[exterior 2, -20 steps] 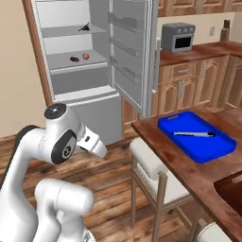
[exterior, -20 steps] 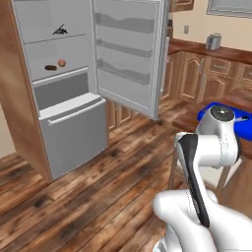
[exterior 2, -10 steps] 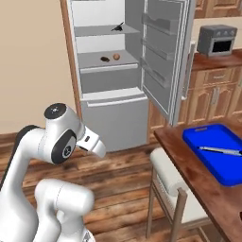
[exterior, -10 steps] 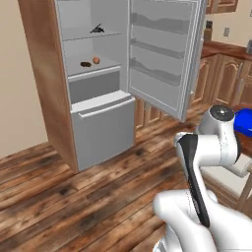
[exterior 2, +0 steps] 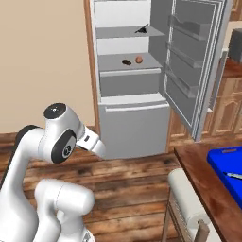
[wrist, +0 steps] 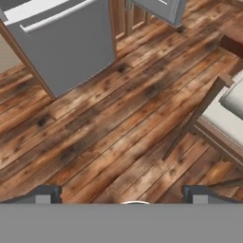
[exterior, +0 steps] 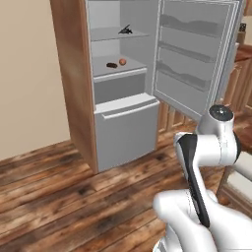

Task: Gather the onion and sweet potato from the fridge and place them on a tray on the dining counter. Then gather the chicken drumstick and fish from the fridge and place them on the other tray.

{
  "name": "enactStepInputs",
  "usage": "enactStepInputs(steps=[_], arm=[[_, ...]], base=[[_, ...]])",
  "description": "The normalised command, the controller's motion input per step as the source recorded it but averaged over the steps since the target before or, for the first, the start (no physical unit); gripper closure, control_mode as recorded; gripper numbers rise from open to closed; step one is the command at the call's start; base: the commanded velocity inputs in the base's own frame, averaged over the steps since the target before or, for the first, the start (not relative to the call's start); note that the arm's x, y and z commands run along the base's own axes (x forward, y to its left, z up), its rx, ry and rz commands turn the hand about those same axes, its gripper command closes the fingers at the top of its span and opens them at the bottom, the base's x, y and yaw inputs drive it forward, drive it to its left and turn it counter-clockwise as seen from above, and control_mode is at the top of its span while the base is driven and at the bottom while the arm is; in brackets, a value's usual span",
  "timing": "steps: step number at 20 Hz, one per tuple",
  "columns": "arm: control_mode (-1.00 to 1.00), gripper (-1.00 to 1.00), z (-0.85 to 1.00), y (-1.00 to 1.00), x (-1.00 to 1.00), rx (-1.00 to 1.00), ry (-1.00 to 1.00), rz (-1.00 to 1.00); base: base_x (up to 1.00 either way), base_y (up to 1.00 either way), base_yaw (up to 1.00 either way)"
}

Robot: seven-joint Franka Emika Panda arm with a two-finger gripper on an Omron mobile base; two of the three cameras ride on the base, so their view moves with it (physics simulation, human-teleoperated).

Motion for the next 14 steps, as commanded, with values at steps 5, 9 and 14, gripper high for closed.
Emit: enactStepInputs(steps=[5,9,14], arm=[[1.00,-1.00,0.00,0.00,0.00,0.00,0.00,0.00],[1.00,-1.00,0.00,0.00,0.00,0.00,0.00,0.00],[1.00,-1.00,0.00,0.00,0.00,0.00,0.00,0.00]], base=[[0.55,0.01,0.21],[0.55,-0.01,0.15],[0.58,-0.18,0.12]])
